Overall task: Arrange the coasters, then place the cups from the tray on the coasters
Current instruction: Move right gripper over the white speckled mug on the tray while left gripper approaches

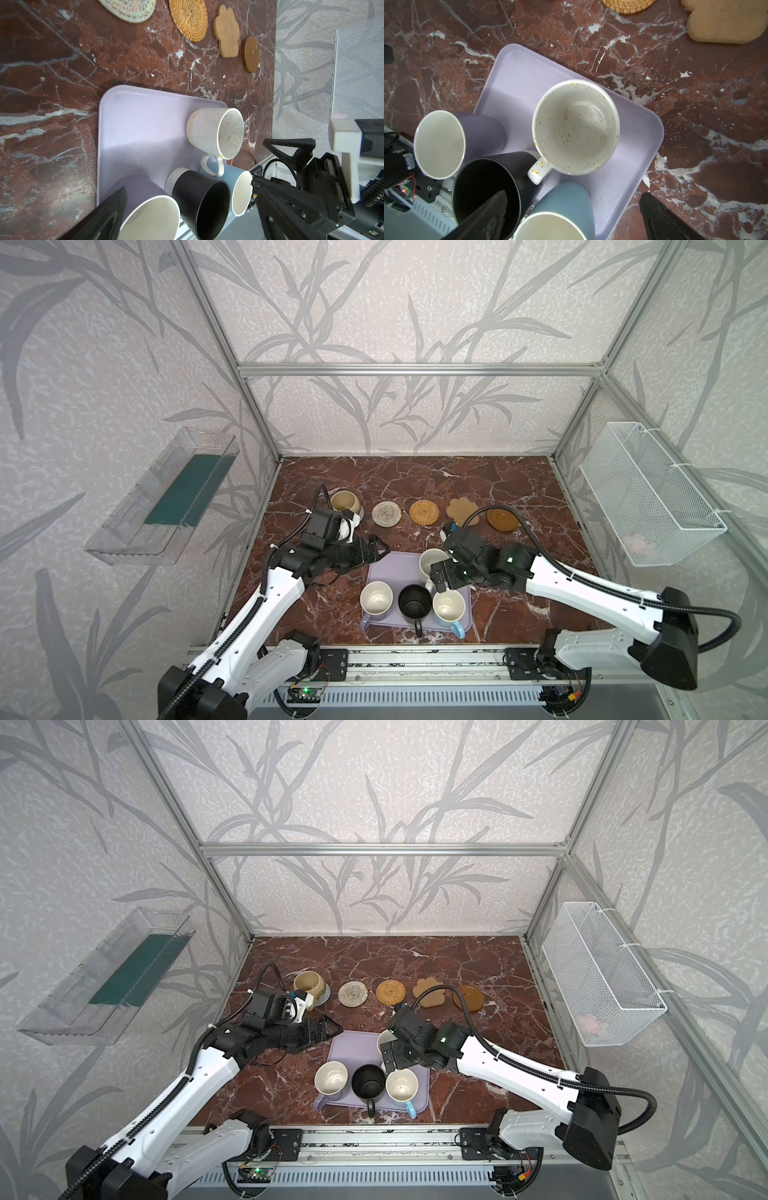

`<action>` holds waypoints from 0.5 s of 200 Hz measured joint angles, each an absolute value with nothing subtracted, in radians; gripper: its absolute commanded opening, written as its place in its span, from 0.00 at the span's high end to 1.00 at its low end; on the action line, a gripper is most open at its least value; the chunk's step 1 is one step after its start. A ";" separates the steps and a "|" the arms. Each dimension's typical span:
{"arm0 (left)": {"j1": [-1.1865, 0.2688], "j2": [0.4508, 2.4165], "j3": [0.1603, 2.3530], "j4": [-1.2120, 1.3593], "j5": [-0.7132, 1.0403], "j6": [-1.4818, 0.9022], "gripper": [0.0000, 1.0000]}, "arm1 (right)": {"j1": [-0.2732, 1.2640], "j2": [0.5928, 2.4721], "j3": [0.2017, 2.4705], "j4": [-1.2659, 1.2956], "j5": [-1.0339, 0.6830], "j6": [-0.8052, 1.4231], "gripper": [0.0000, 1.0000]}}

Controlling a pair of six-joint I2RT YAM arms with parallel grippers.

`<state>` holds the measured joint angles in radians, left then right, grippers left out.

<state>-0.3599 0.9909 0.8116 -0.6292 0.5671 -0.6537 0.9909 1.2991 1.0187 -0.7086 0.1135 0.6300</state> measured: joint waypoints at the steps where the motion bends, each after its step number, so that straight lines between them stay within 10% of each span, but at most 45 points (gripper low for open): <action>1: -0.362 0.991 0.811 -0.628 0.567 -0.654 0.01 | 0.992 1.301 1.019 -0.709 0.114 0.631 0.01; 100: -0.411 1.001 0.808 -0.580 0.540 -0.656 0.01 | 1.004 1.425 1.019 -0.653 0.156 0.687 0.06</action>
<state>-0.4107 1.0008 0.8078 -0.5797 0.5400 -0.6556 1.0042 1.4250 1.0187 -0.6525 0.1558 0.6872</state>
